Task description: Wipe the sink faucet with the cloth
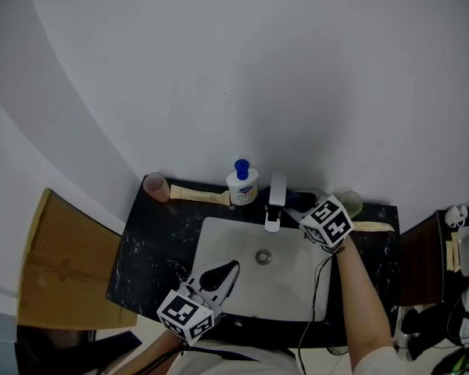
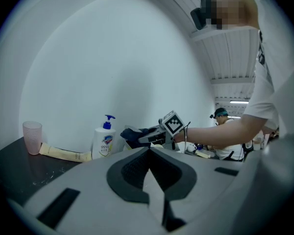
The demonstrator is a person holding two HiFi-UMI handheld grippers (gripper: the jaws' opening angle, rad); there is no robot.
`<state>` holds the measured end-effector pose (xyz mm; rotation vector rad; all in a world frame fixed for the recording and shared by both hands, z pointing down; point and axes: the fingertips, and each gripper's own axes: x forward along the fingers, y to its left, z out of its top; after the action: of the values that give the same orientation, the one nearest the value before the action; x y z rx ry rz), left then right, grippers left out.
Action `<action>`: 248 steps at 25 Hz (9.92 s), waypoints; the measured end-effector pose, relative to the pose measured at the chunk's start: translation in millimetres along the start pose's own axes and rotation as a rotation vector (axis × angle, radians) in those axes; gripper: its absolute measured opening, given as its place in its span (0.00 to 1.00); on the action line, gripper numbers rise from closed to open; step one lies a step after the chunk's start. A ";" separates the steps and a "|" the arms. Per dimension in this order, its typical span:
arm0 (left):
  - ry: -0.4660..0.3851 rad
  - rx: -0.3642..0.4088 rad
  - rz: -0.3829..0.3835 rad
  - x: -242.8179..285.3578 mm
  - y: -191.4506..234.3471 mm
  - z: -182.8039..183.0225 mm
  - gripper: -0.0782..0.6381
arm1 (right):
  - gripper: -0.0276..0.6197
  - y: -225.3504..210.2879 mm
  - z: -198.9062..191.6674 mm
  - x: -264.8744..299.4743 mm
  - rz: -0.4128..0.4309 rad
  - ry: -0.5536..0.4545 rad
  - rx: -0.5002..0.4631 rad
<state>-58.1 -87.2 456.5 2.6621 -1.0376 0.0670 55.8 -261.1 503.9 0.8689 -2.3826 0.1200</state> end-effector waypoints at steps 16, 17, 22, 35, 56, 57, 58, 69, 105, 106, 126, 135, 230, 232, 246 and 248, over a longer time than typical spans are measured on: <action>-0.004 0.000 0.016 -18.5 -0.8 -2.5 0.11 | 0.25 -4.9 -6.9 -10.9 -0.106 -0.064 0.006; -0.003 0.000 0.017 -19.8 -0.2 -2.5 0.11 | 0.25 -9.6 -4.6 -9.8 -0.118 -0.076 0.020; 0.005 0.000 0.025 -24.6 3.0 -3.7 0.11 | 0.25 -9.3 4.2 -12.4 -0.119 -0.132 0.032; 0.005 -0.003 0.034 -27.3 5.5 -2.7 0.11 | 0.25 19.1 6.9 -17.6 0.004 -0.175 0.043; -0.004 0.004 0.055 -29.4 5.0 0.4 0.11 | 0.25 3.8 8.8 -12.0 -0.060 -0.156 0.010; -0.005 0.003 0.056 -29.2 4.0 0.3 0.11 | 0.25 -6.2 9.1 -8.8 -0.086 -0.153 0.024; -0.004 0.002 0.059 -29.2 3.1 0.9 0.11 | 0.25 -13.1 9.4 -6.8 -0.099 -0.151 0.040; 0.003 0.001 0.069 -33.0 2.5 2.3 0.11 | 0.25 57.4 8.9 -28.9 0.114 -0.180 -0.002; -0.010 0.002 0.082 -39.4 7.0 5.8 0.11 | 0.25 -9.6 4.9 -6.4 -0.092 -0.217 0.192; -0.010 0.000 0.080 -37.9 7.3 5.7 0.11 | 0.25 -9.8 5.5 -4.2 -0.097 -0.212 0.195; -0.007 0.008 0.044 -27.4 0.0 7.0 0.11 | 0.25 1.4 7.5 -1.4 -0.092 -0.154 0.126; -0.004 0.009 0.046 -32.2 1.7 4.9 0.11 | 0.25 -38.6 -17.1 -22.6 -0.241 -0.142 0.190; 0.072 0.004 0.109 -35.3 6.8 -7.7 0.11 | 0.24 -25.4 -42.7 21.6 -0.128 -0.007 0.055; 0.070 0.005 0.101 -33.5 4.6 -7.3 0.11 | 0.24 -30.5 -19.8 2.8 -0.135 -0.107 0.077; 0.082 0.003 0.104 -35.2 4.8 -12.0 0.11 | 0.24 -32.5 -64.5 20.1 -0.170 0.110 -0.028; 0.082 0.001 0.105 -37.1 6.5 -15.9 0.11 | 0.24 -22.5 -90.8 34.0 -0.149 0.250 -0.106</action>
<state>-88.9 -63.0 468.0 2.5806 -1.1503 0.1964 94.5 -272.8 594.8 0.9209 -2.0666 0.0398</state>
